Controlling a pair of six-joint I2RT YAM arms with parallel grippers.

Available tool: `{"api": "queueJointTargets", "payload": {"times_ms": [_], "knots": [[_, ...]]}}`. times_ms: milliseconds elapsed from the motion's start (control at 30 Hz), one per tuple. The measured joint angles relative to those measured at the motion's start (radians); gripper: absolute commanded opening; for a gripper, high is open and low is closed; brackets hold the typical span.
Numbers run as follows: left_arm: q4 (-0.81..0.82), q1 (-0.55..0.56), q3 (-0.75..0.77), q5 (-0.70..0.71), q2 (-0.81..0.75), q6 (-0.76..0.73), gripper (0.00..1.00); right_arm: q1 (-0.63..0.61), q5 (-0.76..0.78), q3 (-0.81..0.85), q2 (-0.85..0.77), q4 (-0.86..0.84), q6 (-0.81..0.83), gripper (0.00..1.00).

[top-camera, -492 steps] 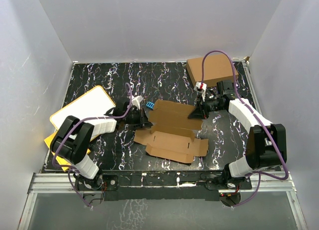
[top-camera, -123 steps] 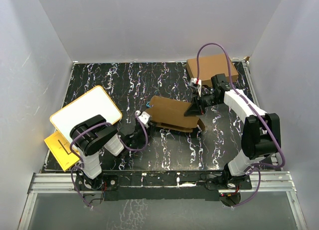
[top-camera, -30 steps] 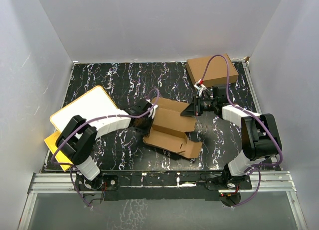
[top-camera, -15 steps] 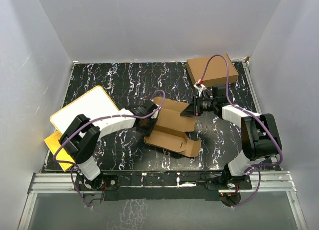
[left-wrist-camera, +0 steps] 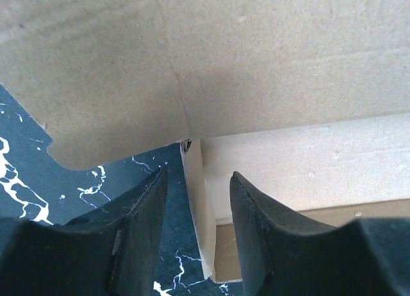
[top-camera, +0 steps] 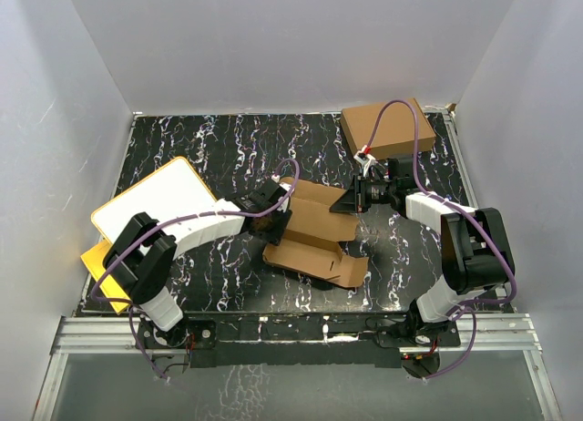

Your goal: Fold the paper box

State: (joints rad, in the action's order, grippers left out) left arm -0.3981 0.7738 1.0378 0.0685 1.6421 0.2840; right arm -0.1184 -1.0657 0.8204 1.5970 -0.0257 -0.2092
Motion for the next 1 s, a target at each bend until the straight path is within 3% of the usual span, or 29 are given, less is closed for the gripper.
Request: {"api": "queueJointTargets", "payload": {"times_ms": [100, 300, 333, 400, 433, 600, 867, 1000], "knots": [[0.018, 0.000, -0.008, 0.002, 0.000, 0.008, 0.29, 0.000, 0.000, 0.000, 0.000, 0.000, 0.001, 0.09], [0.032, 0.000, -0.043, 0.004, 0.003, 0.020, 0.27, 0.000, -0.003, 0.000, 0.000, 0.000, 0.002, 0.09], [0.032, 0.000, -0.045, 0.004, 0.003, 0.020, 0.23, 0.000, -0.003, 0.000, 0.000, 0.000, 0.002, 0.09], [0.034, 0.000, -0.051, 0.008, 0.004, 0.023, 0.04, 0.000, -0.003, 0.000, 0.000, 0.000, 0.002, 0.09], [0.034, 0.000, -0.053, 0.010, 0.005, 0.027, 0.00, 0.000, -0.003, 0.000, 0.000, 0.000, 0.002, 0.09], [0.047, 0.001, -0.056, 0.026, 0.006, 0.040, 0.00, 0.000, -0.003, 0.000, 0.000, 0.000, 0.002, 0.09], [0.057, 0.003, -0.057, 0.047, -0.009, 0.051, 0.49, 0.000, -0.008, 0.003, 0.000, 0.018, 0.032, 0.10], [0.069, 0.002, -0.066, 0.057, -0.086, 0.061, 0.55, 0.000, -0.016, 0.003, 0.000, 0.024, 0.042, 0.10]]}}
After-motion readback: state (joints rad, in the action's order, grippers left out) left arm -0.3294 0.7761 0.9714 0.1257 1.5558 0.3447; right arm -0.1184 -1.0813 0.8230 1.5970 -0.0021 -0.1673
